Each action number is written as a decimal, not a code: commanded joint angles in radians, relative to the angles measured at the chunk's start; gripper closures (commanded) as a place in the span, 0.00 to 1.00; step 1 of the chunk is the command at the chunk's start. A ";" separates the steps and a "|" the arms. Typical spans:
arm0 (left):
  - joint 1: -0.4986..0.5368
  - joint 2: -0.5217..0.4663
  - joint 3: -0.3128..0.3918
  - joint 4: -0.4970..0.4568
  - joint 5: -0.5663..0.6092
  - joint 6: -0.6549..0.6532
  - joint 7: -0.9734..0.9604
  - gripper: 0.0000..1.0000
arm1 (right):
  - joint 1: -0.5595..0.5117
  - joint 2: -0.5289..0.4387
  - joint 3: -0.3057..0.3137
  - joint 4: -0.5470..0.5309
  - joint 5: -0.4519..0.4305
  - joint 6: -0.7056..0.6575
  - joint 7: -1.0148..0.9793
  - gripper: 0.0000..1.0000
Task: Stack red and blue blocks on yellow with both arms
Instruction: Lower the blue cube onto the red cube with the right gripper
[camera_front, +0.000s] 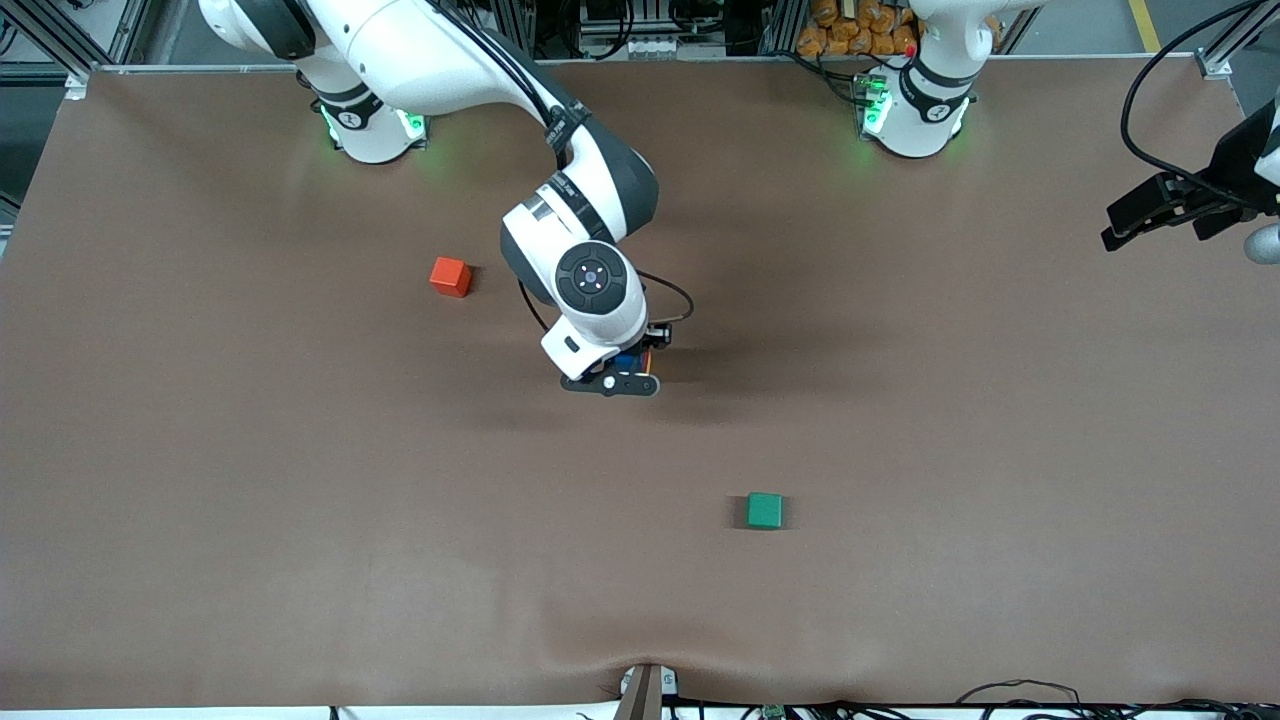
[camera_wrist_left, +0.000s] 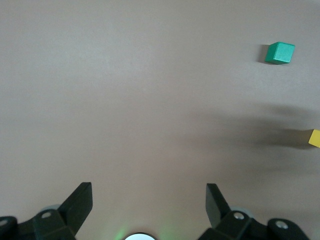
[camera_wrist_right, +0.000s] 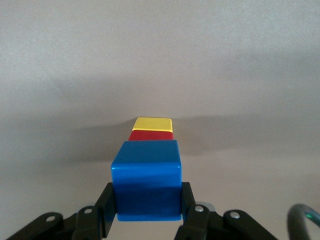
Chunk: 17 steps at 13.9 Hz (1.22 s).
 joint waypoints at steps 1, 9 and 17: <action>0.007 -0.022 -0.001 -0.011 -0.013 0.002 0.012 0.00 | 0.012 -0.009 -0.009 -0.009 -0.014 0.000 0.019 0.93; 0.014 -0.023 0.001 -0.008 -0.012 -0.003 -0.002 0.00 | 0.019 -0.009 -0.009 -0.015 -0.016 0.006 0.013 0.92; 0.015 -0.022 0.007 -0.002 -0.012 -0.002 0.001 0.00 | 0.029 -0.009 -0.009 -0.015 -0.031 0.006 0.013 0.85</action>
